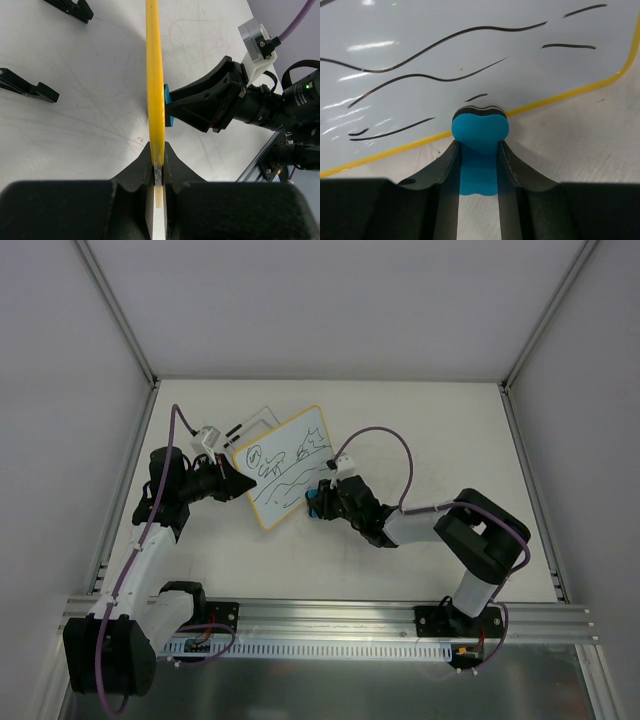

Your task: Erase the whiteboard

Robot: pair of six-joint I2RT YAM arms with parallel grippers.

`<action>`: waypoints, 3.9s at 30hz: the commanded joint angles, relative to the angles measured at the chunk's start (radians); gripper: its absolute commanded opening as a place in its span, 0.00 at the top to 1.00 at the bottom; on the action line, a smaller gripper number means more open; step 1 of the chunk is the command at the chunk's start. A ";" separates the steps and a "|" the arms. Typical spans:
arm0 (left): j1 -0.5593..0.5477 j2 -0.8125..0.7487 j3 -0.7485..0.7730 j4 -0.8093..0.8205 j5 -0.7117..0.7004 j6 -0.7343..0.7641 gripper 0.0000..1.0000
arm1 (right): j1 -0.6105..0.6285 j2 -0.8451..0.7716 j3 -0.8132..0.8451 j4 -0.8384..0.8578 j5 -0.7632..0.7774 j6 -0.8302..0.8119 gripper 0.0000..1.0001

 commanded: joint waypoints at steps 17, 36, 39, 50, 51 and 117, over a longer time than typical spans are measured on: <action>-0.011 0.013 0.011 -0.006 0.112 -0.044 1.00 | 0.173 -0.037 0.119 0.038 -0.039 -0.107 1.00; -0.011 0.012 0.011 -0.006 0.117 -0.047 1.00 | 0.042 -0.010 0.039 0.046 0.048 -0.035 1.00; -0.011 0.012 0.011 -0.006 0.117 -0.047 1.00 | 0.007 -0.004 0.031 0.046 0.035 -0.028 1.00; -0.011 0.009 0.011 -0.006 0.117 -0.047 1.00 | -0.130 0.053 0.033 0.046 -0.016 0.000 1.00; -0.011 0.009 0.011 -0.006 0.117 -0.047 1.00 | -0.137 0.055 0.033 0.046 -0.031 0.000 1.00; -0.011 0.021 0.012 -0.006 0.129 -0.052 1.00 | 0.054 0.021 0.133 0.046 -0.162 -0.138 1.00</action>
